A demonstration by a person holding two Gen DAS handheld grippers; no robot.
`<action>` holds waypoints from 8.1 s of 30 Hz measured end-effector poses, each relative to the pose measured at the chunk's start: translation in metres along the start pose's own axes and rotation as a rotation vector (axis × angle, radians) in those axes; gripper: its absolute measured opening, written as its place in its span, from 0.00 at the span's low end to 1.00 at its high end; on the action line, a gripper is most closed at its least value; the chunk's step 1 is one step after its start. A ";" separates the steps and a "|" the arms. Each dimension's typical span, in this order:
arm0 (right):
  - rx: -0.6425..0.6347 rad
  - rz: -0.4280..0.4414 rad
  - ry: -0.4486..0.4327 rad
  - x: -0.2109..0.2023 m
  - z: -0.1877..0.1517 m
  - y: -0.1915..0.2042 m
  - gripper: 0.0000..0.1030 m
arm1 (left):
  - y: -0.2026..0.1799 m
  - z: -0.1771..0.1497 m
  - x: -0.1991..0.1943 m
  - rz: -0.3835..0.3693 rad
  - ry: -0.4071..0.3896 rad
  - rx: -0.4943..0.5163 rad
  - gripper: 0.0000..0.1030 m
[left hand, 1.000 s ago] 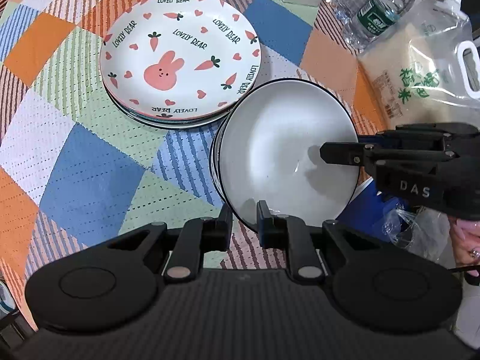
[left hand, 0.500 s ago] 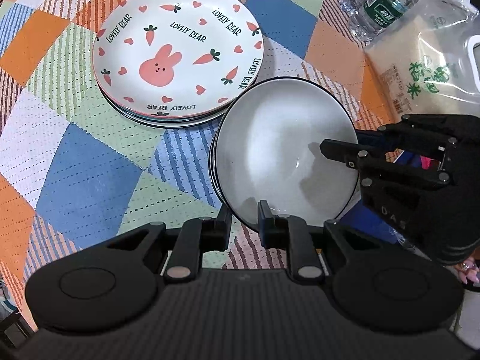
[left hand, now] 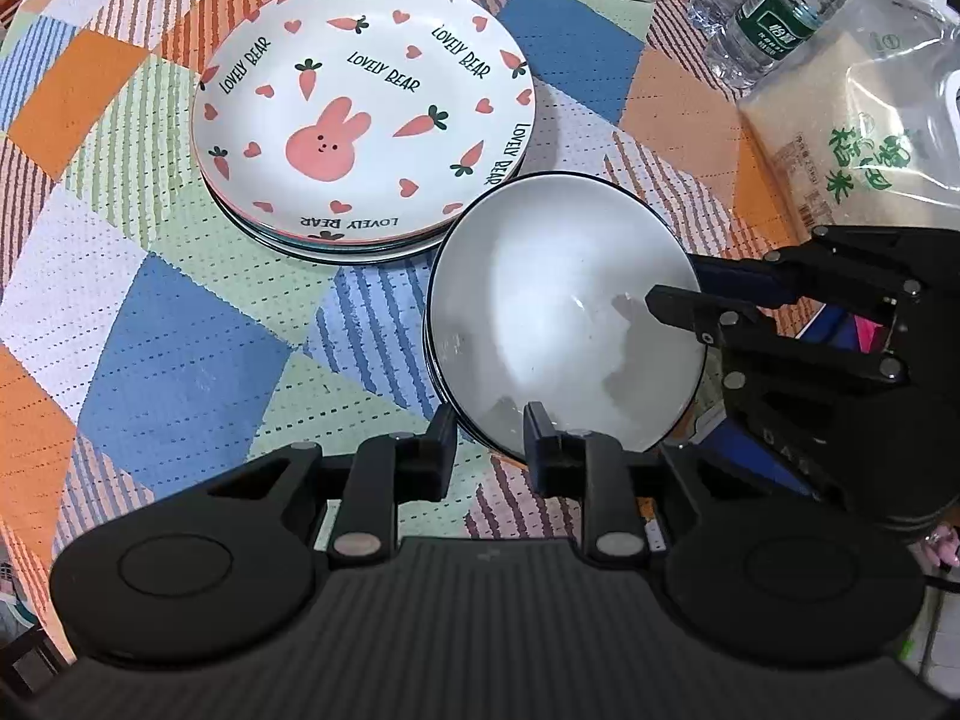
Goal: Organize plates and bowls
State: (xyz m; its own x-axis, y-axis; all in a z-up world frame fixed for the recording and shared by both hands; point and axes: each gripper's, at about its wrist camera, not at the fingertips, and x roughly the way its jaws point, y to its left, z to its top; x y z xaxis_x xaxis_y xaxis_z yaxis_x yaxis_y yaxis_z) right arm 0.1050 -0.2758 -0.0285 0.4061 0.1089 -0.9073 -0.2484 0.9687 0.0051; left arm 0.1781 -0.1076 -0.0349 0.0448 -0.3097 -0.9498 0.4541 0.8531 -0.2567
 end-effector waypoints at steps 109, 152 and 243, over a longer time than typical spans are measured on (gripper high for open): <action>-0.238 0.247 -0.538 0.030 -0.029 0.049 1.00 | 0.066 -0.005 -0.056 -0.166 -0.326 -0.087 0.47; -0.206 0.176 -0.406 0.119 0.054 0.030 1.00 | 0.113 0.095 0.022 -0.082 -0.366 -0.155 0.47; 0.191 -0.178 -0.433 -0.081 -0.050 0.049 1.00 | 0.024 -0.120 -0.100 0.347 -0.730 -0.251 0.93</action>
State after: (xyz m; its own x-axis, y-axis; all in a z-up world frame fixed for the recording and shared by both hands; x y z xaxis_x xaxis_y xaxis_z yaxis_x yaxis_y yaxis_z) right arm 0.0158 -0.2479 0.0239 0.7653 -0.0181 -0.6434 0.0066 0.9998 -0.0203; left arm 0.0783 -0.0056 0.0327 0.7477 -0.1326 -0.6507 0.1015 0.9912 -0.0854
